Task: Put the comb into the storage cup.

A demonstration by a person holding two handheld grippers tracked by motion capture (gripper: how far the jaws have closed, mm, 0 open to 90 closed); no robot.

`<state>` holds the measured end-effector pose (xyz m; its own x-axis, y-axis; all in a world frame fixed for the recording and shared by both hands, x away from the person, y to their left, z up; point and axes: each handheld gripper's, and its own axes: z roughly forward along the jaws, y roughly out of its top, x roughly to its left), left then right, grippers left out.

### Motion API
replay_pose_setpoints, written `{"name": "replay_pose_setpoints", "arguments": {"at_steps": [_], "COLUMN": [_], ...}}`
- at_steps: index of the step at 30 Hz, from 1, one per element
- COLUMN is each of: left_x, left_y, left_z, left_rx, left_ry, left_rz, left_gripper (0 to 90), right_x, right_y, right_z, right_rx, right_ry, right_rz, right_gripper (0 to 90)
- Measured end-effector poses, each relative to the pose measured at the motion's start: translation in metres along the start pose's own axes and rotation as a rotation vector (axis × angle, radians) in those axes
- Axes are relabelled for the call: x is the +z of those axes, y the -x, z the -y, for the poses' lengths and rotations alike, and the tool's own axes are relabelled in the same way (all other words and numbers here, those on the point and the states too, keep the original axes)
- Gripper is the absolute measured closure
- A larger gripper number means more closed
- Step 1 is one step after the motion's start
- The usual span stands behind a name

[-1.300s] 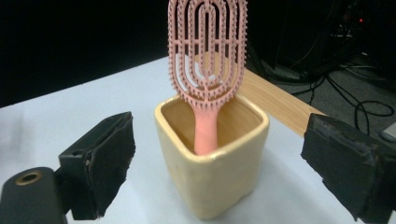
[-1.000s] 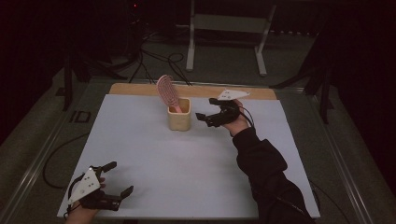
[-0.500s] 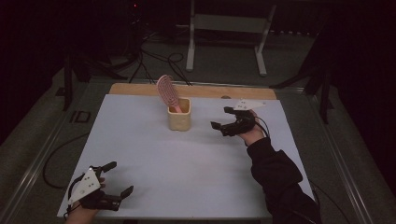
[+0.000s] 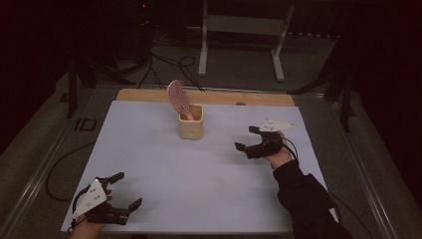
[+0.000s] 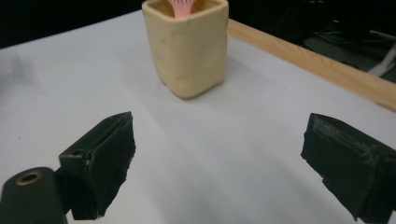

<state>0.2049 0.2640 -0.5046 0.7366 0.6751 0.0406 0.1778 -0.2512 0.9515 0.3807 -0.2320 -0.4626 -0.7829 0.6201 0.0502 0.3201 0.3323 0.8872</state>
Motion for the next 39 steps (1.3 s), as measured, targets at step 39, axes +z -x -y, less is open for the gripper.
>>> {"name": "replay_pose_setpoints", "arguments": {"at_steps": [39], "left_x": [0.000], "left_y": [0.000], "left_z": [0.000], "left_rx": [-0.004], "left_ry": [0.000], "left_rz": [-0.002], "left_gripper": [0.0], "right_x": [-0.083], "right_y": [-0.029], "right_z": [0.094], "right_rx": [0.118], "right_ry": [-0.033], "right_rz": [0.103], "right_gripper": [9.1]}}
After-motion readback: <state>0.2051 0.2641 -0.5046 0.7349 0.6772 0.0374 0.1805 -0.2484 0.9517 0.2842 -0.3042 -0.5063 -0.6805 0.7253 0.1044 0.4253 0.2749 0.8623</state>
